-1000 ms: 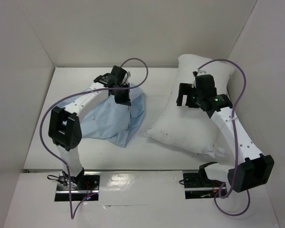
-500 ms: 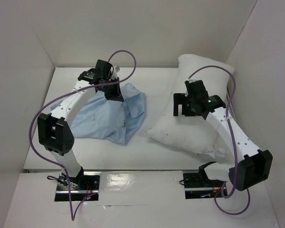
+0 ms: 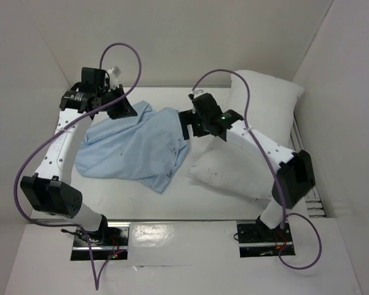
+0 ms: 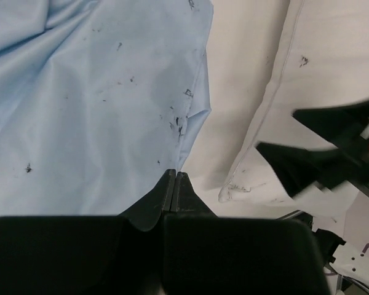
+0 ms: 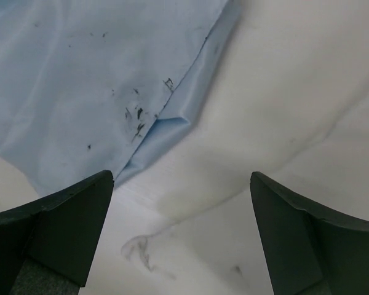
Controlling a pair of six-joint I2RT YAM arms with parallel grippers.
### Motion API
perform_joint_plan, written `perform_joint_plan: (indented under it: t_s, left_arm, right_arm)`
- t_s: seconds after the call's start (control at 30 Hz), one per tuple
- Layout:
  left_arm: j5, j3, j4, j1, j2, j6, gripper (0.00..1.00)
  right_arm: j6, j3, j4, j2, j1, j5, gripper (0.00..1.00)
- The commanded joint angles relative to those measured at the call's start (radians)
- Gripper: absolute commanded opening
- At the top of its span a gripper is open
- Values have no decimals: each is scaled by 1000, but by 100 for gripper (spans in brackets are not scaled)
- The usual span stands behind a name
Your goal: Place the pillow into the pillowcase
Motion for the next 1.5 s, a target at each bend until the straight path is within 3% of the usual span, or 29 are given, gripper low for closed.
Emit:
perform_joint_plan:
  t_s: [0.0,0.1,0.13,0.23,0.27,0.33,0.43,0.47,0.6,0.73,0.93,1.3,1.47]
  left_arm:
    - [45,33,-15,21,-44,33,0]
    - [27,-14,-15,-24,-35,44,0]
    - [15,-28,-15,-42,-26,44,0]
    - [-52,-65,-1,-122,28,32,2]
    - [-74,-65,-1,-146,46,32,7]
    - [-149,-65,8,-229,109,21,43]
    - [-226,-51,8,-310,204,-2,65]
    - [-235,-51,28,-323,223,-2,67]
    - [-266,-51,100,-377,341,-48,65]
    - [-330,40,126,-429,456,-57,63]
    - [-393,84,116,-449,574,-66,62]
    - [-445,74,134,-449,631,-85,47]
    - [-445,74,134,-449,652,-85,46]
  right_arm:
    - [-54,88,114,160,-40,-66,99]
    - [-20,192,89,248,-112,-187,99]
    - [0,178,114,249,-137,-291,99]
    - [61,79,213,184,-227,-382,98]
    - [61,53,229,155,-241,-382,97]
    - [71,11,229,76,-278,-362,97]
    - [58,-64,171,-15,-289,-263,96]
    - [58,-87,160,-38,-302,-246,96]
    - [116,-216,149,-179,-341,-164,96]
    - [127,-274,110,-300,-382,-154,96]
    - [98,-274,57,-333,-430,-144,96]
    - [89,-274,48,-324,-450,-155,96]
    - [89,-274,48,-324,-450,-155,96]
